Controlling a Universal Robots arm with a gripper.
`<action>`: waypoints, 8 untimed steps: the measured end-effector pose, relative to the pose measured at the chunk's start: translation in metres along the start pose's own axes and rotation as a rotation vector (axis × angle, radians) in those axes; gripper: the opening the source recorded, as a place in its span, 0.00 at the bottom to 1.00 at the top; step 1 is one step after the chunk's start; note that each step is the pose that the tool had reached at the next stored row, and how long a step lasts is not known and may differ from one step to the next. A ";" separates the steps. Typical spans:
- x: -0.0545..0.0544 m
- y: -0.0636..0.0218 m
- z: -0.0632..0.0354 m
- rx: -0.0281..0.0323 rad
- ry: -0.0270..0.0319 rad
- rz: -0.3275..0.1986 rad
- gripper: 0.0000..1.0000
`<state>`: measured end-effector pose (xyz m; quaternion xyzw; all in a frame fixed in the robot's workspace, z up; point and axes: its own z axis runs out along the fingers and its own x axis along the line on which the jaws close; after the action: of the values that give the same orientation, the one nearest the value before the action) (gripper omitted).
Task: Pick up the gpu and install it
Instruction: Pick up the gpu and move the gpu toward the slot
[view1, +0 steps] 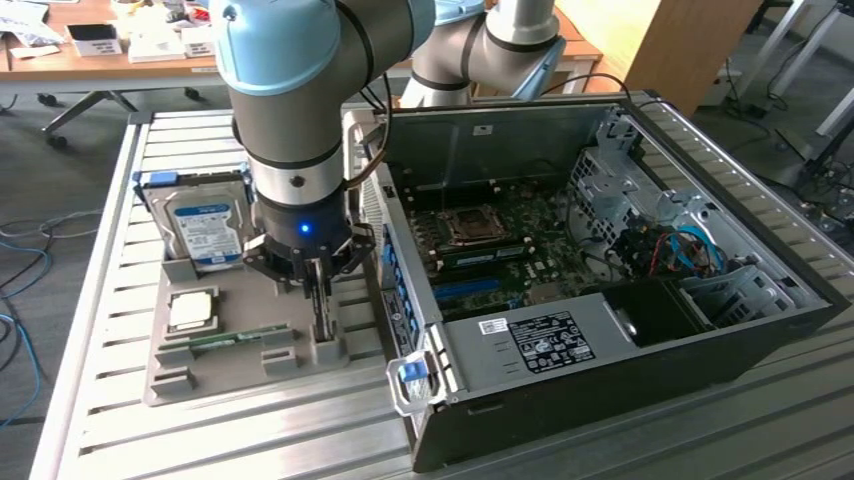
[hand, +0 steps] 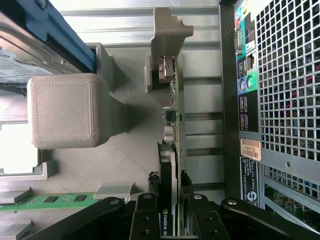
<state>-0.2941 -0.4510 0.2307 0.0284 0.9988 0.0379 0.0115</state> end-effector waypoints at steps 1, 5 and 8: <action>0.000 0.0000 0.0000 -0.0001 0.0004 -0.006 0.27; 0.000 0.0000 0.0000 -0.0009 0.0030 -0.040 0.27; 0.000 0.0000 0.0000 -0.0009 0.0034 -0.044 0.27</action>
<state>-0.2941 -0.4510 0.2307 0.0061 0.9992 0.0382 0.0107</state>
